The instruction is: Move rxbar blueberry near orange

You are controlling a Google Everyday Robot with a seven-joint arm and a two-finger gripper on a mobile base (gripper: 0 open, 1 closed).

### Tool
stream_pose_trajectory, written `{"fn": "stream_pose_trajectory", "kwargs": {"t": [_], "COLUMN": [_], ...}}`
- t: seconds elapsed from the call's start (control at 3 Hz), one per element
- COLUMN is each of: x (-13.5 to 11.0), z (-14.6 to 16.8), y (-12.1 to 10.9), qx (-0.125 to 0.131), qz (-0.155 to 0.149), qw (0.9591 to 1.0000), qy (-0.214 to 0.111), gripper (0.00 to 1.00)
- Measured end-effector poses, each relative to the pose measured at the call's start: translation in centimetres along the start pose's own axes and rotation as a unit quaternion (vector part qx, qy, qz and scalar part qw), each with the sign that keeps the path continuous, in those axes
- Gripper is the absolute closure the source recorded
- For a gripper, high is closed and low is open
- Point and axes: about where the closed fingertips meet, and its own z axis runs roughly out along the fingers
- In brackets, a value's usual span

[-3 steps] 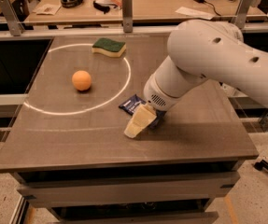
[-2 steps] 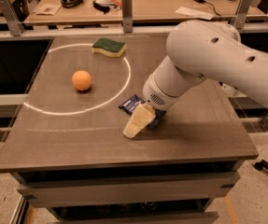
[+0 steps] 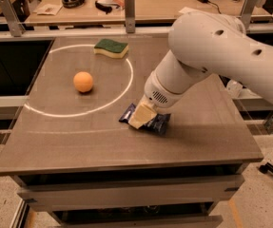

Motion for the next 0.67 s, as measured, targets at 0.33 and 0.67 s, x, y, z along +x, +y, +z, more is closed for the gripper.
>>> {"fn": "stream_pose_trajectory", "kwargs": {"t": [0.33, 0.67], "x": [-0.1, -1.9], "z": [-0.1, -1.1], "y": [0.0, -0.2], "qx": [0.0, -0.001], "qz": [0.0, -0.015], "qw": [1.0, 0.9991], "qy": [0.0, -0.039], "gripper": [1.0, 1.0]}}
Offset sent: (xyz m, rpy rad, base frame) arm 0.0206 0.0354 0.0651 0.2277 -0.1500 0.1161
